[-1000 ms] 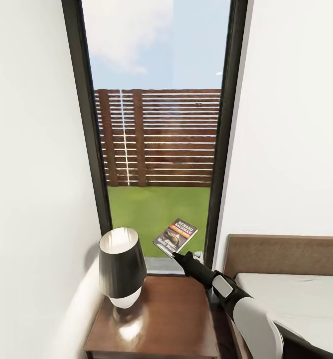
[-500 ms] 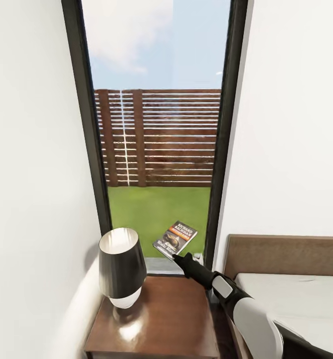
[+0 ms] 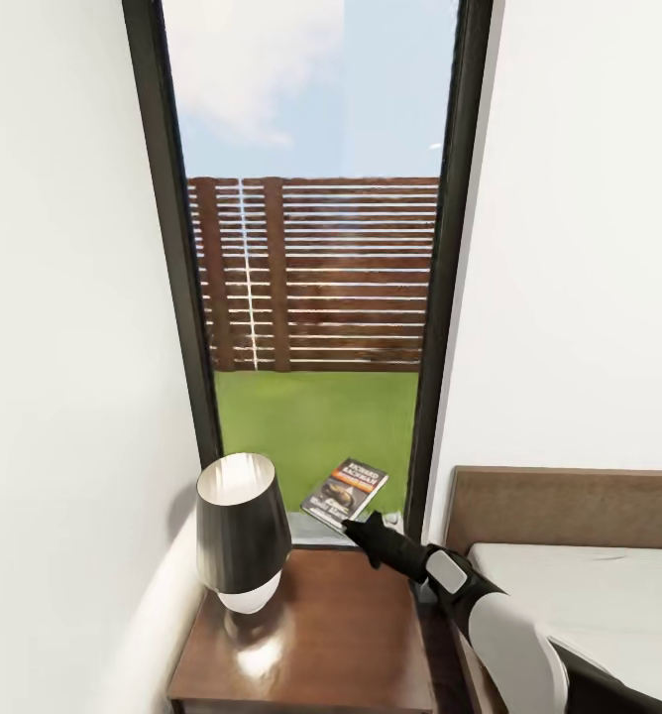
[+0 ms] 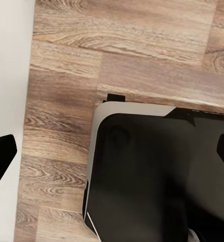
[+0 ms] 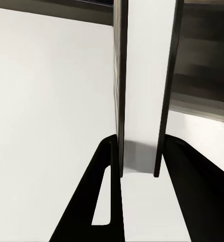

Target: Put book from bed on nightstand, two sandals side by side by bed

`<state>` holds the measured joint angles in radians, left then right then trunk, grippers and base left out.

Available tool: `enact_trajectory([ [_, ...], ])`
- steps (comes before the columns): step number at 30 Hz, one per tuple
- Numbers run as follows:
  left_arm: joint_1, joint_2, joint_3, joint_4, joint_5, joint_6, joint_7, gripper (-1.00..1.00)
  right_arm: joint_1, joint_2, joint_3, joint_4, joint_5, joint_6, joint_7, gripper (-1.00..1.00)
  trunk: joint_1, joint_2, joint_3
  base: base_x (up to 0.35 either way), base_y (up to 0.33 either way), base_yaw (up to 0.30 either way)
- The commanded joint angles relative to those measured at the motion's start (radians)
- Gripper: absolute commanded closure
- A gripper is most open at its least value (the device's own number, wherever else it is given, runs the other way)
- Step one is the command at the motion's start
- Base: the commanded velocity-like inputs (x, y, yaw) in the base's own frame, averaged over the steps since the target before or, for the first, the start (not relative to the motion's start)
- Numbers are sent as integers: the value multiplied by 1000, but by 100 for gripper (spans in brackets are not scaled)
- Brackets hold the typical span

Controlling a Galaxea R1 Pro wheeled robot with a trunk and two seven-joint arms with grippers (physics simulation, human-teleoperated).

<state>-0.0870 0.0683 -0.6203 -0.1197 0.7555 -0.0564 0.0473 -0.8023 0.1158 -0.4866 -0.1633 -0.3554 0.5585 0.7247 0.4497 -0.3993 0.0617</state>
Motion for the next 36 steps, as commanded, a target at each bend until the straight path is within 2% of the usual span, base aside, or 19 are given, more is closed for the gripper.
enact_trajectory([
  [1, 0, 1, -9, -1, 6, -2, 5, -100, 0, -3, -3, 5, -5, 11, -3, 100, 0, -1, 0, 0, 0, 0],
  [17, 0, 0, -9, -1, 7, -2, 5, -100, 2, -31, -3, 34, -4, 44, -6, 100, 0, -1, 0, 0, 0, 0],
  [36, -19, 1, -10, -9, 5, 19, -4, -100, 8, -34, -1, 34, -1, 39, -4, 100, 73, -134, -60, 0, 0, 0],
])
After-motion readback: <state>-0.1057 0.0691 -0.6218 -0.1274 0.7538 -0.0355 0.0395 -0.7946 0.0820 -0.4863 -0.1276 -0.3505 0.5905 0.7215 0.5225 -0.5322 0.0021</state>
